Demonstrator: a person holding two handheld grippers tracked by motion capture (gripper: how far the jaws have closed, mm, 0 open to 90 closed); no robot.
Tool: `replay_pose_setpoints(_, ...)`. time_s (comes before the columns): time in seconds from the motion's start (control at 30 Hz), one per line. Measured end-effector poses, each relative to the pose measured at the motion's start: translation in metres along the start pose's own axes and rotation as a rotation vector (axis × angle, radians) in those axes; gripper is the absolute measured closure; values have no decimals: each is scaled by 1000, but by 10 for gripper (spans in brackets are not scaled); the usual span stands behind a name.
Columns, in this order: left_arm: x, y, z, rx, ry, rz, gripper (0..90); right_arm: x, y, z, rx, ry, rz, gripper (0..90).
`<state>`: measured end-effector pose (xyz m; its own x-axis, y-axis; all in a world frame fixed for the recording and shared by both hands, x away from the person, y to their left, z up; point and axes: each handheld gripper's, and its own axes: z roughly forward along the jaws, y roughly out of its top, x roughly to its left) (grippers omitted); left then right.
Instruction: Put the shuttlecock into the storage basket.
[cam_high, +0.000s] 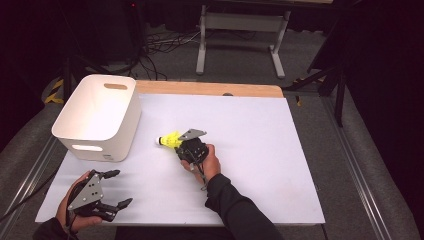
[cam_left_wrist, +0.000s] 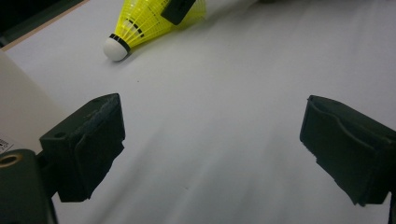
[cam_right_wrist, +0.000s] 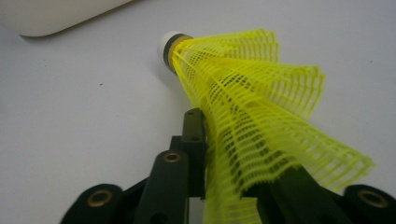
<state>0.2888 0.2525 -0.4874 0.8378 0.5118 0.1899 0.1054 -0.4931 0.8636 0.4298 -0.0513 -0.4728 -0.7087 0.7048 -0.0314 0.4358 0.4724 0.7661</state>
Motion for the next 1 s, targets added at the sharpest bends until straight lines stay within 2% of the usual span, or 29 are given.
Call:
replay_pose_setpoints(0.23, 1, 0, 0, 4, 1, 0, 73, 0, 2, -2, -11, -10, -50, 856)
replay_pose_setpoints(0.5, 0, 0, 1, 10, 3, 1, 73, -2, 3, -11, -27, 0, -62, 861)
replay_pose_setpoints(0.8, 0, 2, 4, 4, 9, -15, 79, -3, -6, -40, -64, 12, -122, 863)
replay_pose_setpoints(0.93, -1, 5, 7, 2, 18, -29, 86, -5, -10, -51, -82, 23, -126, 863)
replay_pose_setpoints(1.0, -1, 8, 10, 4, 36, -24, 95, -6, -12, -56, -90, 33, -127, 863)
